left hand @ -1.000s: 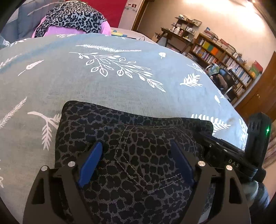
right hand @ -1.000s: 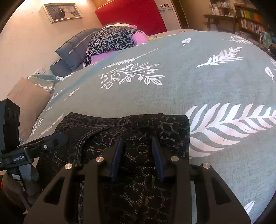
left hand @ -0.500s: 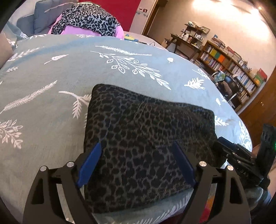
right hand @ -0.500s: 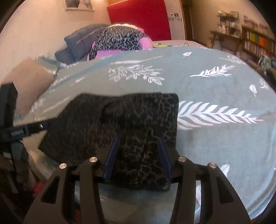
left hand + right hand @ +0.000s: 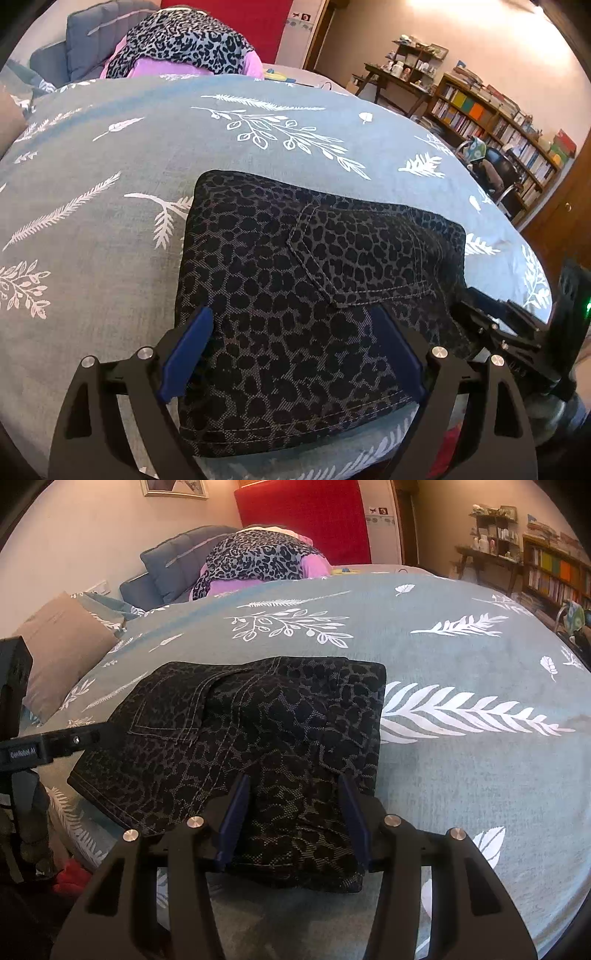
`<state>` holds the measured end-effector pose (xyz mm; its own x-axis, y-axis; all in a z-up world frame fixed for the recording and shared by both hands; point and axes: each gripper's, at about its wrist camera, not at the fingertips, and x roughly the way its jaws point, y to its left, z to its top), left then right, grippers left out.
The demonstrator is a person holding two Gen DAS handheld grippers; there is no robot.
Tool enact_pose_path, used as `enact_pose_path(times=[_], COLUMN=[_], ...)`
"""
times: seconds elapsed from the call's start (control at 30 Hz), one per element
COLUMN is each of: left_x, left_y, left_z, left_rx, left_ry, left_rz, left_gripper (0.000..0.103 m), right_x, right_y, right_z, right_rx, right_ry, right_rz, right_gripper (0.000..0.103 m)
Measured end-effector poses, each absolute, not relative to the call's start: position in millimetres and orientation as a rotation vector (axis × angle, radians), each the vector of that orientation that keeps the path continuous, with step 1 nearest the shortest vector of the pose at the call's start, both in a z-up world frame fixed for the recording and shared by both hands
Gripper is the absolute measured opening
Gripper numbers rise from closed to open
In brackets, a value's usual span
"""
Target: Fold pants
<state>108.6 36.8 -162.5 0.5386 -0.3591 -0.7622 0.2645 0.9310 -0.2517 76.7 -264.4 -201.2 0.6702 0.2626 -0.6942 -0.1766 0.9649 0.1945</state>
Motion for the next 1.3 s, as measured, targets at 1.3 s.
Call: enact_pose_path(times=[1.3], left_x=[157.3], left_y=[58.7], left_z=[-174.8], left_rx=[-0.091], left_ry=[1.05], left_rz=[-0.255], left_gripper=[0.089], right_x=[122.3], right_y=[-312.4], right_z=[-208.3], right_rx=[0.415], right_ry=[0.905], right_rz=[0.18], right_gripper=[0.078])
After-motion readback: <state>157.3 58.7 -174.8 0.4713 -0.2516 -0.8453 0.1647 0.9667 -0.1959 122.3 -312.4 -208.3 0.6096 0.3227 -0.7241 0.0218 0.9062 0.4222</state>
